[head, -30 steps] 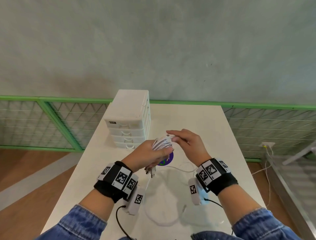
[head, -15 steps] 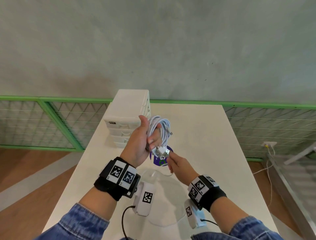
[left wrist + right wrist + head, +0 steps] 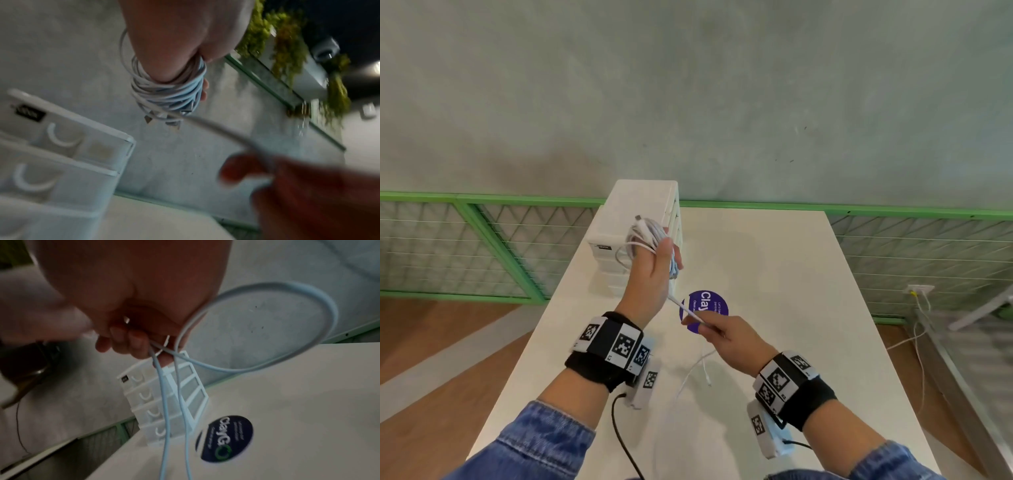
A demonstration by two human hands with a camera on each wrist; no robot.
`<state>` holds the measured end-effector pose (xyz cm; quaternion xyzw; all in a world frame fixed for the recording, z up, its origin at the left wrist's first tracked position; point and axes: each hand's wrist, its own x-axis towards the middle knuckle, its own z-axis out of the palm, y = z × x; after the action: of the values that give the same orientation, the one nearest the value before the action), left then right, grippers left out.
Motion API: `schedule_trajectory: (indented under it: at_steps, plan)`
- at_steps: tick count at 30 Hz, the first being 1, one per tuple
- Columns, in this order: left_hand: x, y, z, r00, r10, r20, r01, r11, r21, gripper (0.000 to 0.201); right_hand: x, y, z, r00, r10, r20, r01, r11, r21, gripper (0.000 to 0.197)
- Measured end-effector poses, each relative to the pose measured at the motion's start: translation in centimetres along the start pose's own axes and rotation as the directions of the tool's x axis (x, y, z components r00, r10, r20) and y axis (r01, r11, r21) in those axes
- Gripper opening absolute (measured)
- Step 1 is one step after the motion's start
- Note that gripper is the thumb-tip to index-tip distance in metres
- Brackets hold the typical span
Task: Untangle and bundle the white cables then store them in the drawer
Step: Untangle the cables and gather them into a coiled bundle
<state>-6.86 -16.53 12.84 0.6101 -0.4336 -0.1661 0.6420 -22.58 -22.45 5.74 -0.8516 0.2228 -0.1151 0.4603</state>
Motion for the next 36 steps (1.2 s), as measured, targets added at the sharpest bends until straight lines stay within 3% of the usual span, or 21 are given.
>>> schedule_trajectory:
  at_steps: [2, 5, 8, 11, 14, 18, 20, 23, 24, 27, 31, 33, 36]
  plan:
    - [-0.2, -1.1, -0.4, 0.984, -0.002, 0.179, -0.047, 0.962, 0.268, 0.027, 0.4, -1.1, -0.6, 0.996, -0.07, -0.063, 0.072, 0.997, 0.027, 0.026]
    - [-0.9, -1.4, -0.3, 0.91, -0.176, 0.376, -0.034, 0.871, 0.49, 0.035, 1.0, -1.9, -1.5, 0.98, -0.144, -0.136, 0.146, 0.989, 0.008, 0.023]
    - [-1.7, -0.4, -0.1, 0.812, -0.386, 0.438, 0.146, 0.86, 0.488, 0.034, 1.2, -1.5, -2.7, 0.963, -0.153, -0.221, 0.147, 0.988, -0.044, 0.019]
    - [-2.0, -0.3, -0.2, 0.753, -0.443, 0.486, 0.177, 0.848, 0.499, 0.026, 1.4, -0.3, -3.9, 0.942, -0.202, -0.267, 0.156, 0.971, -0.184, 0.018]
    - [-1.6, -0.2, -0.3, 0.787, -0.451, 0.421, 0.204, 0.834, 0.513, 0.027, 1.1, 2.6, -4.4, 0.932, -0.189, -0.309, 0.075, 0.935, -0.346, 0.04]
    - [-1.0, 0.4, -0.9, 0.83, -0.429, 0.357, 0.202, 0.827, 0.524, 0.041, 0.2, 5.7, -5.0, 0.951, 0.07, -0.3, -0.187, 0.906, -0.379, 0.05]
    - [-0.8, 0.4, -1.2, 0.838, -0.436, 0.329, 0.197, 0.803, 0.563, 0.047, 0.0, 5.9, -5.5, 0.939, 0.098, -0.33, -0.236, 0.881, -0.41, 0.055]
    - [-0.8, 0.4, -1.2, 0.833, -0.455, 0.313, 0.206, 0.781, 0.589, 0.046, -0.1, 4.6, -6.1, 0.875, -0.03, -0.484, -0.165, 0.921, -0.354, 0.045]
    - [-0.9, 0.6, -1.1, 0.829, -0.459, 0.319, 0.208, 0.783, 0.586, 0.044, -0.1, 3.8, -6.1, 0.876, -0.035, -0.48, -0.12, 0.95, -0.29, 0.039]
    - [-1.1, 1.7, -0.7, 0.831, -0.425, 0.36, 0.178, 0.815, 0.551, 0.037, -0.3, 1.8, -5.2, 0.949, 0.001, -0.315, -0.049, 0.989, -0.143, 0.051]
    - [-1.3, 3.2, 0.0, 0.837, -0.378, 0.396, 0.129, 0.839, 0.529, 0.036, -0.4, -0.5, -3.4, 0.974, 0.011, -0.226, 0.004, 0.998, 0.069, 0.079]
    - [-1.4, 3.5, 0.3, 0.839, -0.384, 0.385, 0.171, 0.858, 0.484, 0.035, -0.3, -1.3, -2.5, 0.968, 0.021, -0.251, 0.024, 0.984, 0.174, 0.067]
    - [-1.6, 4.0, 0.4, 0.831, -0.395, 0.392, 0.253, 0.895, 0.368, 0.042, 0.1, -1.5, -1.7, 0.942, 0.002, -0.335, 0.053, 0.987, 0.154, 0.024]
